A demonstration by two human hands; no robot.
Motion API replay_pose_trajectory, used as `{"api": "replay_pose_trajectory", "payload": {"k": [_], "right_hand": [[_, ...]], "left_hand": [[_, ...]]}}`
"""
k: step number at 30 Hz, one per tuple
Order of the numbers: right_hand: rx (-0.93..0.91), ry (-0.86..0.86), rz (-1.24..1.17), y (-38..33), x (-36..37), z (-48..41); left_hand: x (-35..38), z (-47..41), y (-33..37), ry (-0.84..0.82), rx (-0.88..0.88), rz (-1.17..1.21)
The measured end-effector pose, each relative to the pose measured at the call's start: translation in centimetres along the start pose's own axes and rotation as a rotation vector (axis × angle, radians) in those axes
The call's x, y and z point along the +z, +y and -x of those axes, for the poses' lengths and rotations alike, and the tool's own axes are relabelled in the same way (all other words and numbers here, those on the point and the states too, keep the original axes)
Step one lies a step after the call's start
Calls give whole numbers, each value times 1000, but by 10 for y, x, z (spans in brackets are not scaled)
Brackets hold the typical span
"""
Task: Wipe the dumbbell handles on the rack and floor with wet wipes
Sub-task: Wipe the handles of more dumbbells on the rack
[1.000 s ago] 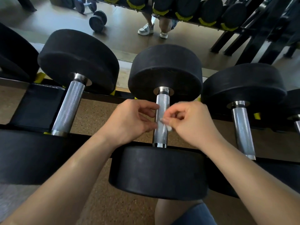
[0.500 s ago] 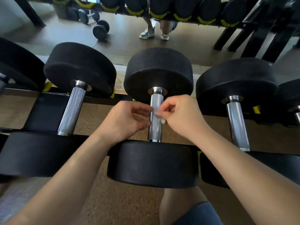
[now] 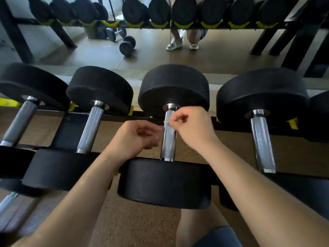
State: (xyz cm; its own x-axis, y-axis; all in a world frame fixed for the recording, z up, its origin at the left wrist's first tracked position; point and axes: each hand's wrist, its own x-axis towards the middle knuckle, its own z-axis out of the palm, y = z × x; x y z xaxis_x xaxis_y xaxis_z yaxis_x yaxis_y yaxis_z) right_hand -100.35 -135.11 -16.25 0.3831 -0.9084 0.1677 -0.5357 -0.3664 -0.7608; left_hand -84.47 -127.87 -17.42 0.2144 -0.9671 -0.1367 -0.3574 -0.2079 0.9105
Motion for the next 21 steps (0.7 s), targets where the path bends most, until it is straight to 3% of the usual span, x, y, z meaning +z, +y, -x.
{"api": "replay_pose_trajectory", "payload": {"k": [5,10,14,16,19,21], "right_hand": [[-32,-330,220,2,-1,21],[-73,-124,162,-7,-8,0],[-83,-340,333,-13,1,9],[-35,-415,167,-20,-5,9],[43,-338,-360,-42,-15,7],[24,-352,-586,-60,-14,11]], "left_hand": [[2,2,2,67,-49,10],[-6,16,9,117,-92,4],[-10,28,14,125,-94,-43],[-10,37,19,102,-84,-18],[-16,54,28,54,-15,101],[-24,67,33,68,24,194]]}}
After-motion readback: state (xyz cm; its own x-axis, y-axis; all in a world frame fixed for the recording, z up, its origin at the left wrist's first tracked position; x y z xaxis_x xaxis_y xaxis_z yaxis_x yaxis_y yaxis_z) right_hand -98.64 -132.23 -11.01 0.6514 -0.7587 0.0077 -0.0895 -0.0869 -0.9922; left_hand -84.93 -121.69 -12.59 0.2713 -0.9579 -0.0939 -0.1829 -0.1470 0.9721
